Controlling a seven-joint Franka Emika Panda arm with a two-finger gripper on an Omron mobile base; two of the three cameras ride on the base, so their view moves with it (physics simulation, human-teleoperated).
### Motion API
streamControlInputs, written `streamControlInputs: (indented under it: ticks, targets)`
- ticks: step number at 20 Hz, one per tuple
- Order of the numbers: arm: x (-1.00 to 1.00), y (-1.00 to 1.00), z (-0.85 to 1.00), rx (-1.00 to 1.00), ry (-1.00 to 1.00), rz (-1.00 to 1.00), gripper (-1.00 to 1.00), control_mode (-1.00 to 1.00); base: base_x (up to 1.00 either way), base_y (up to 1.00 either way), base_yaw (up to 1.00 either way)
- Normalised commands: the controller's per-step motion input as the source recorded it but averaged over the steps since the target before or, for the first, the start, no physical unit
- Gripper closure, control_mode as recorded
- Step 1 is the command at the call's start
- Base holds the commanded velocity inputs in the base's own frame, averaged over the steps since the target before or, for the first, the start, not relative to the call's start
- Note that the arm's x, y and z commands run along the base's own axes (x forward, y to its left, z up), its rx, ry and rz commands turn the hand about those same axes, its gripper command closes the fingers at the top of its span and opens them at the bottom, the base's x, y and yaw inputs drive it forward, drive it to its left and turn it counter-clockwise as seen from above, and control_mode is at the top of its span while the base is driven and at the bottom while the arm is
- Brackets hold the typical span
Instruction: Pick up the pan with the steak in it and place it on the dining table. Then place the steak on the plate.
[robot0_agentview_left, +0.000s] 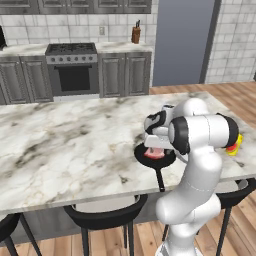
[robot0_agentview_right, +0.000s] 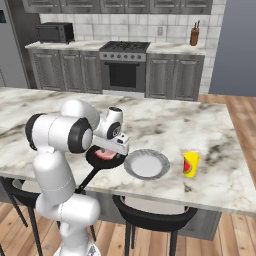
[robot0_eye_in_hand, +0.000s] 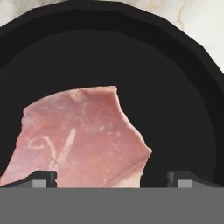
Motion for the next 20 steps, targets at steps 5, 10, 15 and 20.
streamControlInputs:
  ticks: [5,10,15,20]
  targets:
    - [0.17,0.00,-0.15,0.00,0.00,0.00,-1.00,-1.00,0.00,0.00,0.00]
    - [0.22,0.00,-0.21,0.00,0.00,0.00,-1.00,-1.00,0.00,0.00,0.00]
    - [0.00,0.00,-0.28,0.00,0.00,0.00,1.00,-1.00,0.00,0.00,0.00]
    - [0.00,0.00,-0.01,0.00,0.00,0.00,1.00,-1.00,0.00,0.00,0.00]
